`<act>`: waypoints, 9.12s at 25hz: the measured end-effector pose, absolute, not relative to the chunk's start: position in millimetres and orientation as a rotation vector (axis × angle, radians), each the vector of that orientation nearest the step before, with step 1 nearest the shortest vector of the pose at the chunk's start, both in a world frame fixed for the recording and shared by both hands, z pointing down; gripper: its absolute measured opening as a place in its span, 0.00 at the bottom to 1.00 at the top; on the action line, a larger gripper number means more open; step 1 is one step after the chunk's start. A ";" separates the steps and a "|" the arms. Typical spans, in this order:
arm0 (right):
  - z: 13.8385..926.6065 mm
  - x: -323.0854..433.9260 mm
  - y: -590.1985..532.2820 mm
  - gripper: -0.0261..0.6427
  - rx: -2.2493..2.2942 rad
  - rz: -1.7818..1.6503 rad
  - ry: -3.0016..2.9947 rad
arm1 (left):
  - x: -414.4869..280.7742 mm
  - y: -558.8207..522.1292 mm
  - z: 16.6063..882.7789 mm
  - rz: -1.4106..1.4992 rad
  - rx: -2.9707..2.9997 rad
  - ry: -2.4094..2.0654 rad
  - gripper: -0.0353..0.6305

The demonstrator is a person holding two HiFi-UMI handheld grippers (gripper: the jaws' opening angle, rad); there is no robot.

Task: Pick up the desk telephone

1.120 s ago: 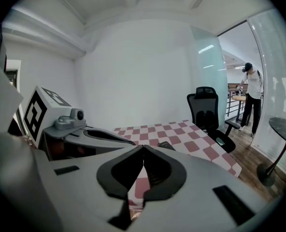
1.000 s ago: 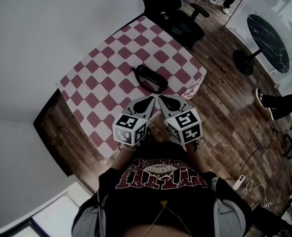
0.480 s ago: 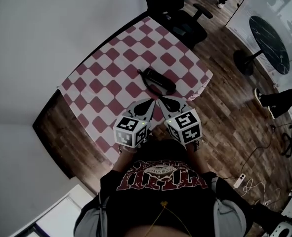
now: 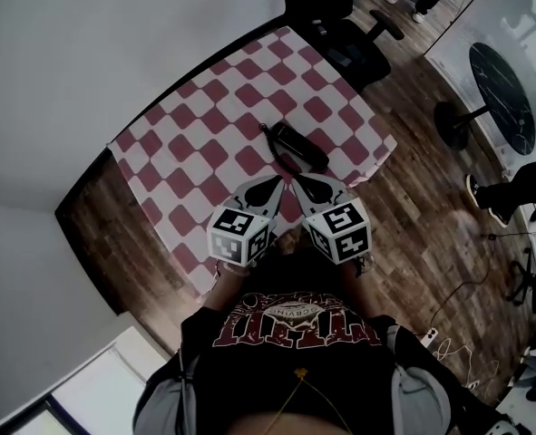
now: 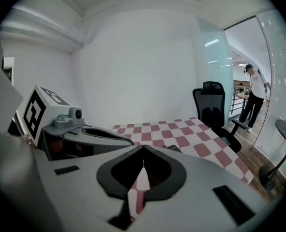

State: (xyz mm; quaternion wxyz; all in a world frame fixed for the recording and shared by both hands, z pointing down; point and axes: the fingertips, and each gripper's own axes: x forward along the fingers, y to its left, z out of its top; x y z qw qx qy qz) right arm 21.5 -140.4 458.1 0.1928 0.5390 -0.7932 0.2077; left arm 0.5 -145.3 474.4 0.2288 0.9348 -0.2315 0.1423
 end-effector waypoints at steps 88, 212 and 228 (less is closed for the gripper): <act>643.7 80.1 -254.5 0.45 0.894 0.601 -2.103 | 32.2 -174.1 573.1 0.482 2.073 -0.996 0.06; 604.3 95.4 -224.8 0.46 0.756 0.503 -2.043 | 33.8 -157.7 596.3 0.589 2.172 -0.848 0.06; 542.8 76.7 -200.2 0.46 0.606 0.421 -2.089 | 38.7 -151.8 603.9 0.592 2.158 -0.821 0.06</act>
